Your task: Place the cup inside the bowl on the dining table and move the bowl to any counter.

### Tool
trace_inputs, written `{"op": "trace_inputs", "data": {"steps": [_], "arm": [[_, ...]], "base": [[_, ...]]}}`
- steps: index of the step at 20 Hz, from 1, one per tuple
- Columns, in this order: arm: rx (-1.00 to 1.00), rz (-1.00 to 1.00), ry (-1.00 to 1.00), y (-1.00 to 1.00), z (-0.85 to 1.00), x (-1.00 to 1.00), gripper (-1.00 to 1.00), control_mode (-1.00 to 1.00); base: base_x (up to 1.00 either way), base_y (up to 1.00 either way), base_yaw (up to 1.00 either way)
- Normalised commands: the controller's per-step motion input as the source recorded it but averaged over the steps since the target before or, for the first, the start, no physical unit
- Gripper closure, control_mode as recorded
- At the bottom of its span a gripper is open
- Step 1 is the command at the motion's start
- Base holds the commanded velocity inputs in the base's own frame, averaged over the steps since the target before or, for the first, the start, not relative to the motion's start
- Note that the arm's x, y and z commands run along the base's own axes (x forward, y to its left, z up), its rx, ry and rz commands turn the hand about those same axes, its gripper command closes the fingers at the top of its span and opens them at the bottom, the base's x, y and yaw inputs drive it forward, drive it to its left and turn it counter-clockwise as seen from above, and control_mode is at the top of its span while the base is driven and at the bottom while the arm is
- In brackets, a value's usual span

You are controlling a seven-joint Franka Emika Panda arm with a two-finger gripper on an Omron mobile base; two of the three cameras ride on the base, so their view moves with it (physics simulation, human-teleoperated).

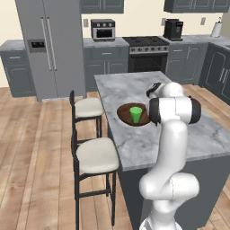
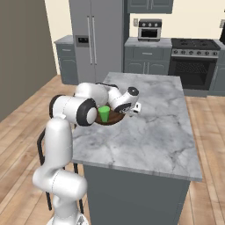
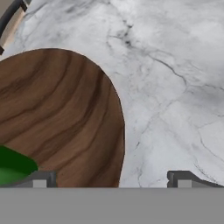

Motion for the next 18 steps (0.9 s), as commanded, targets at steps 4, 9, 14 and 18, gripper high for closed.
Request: {"op": "trace_inputs", "data": {"steps": [4,9,14,18], "arm": [[0.00,0.00,-0.03,0.02,-0.22,0.09,-1.00,-1.00],[0.00,0.00,-0.01,0.00,-0.12,0.11,-1.00,-1.00],[0.00,0.00,0.00,0.00,-0.04,0.11,-1.00,-1.00],[0.00,0.00,0.00,0.00,-0.04,0.11,-1.00,-1.00]], "base": [[0.00,0.00,0.00],[0.00,0.00,0.00],[0.00,0.00,0.00],[0.00,0.00,0.00]]}}
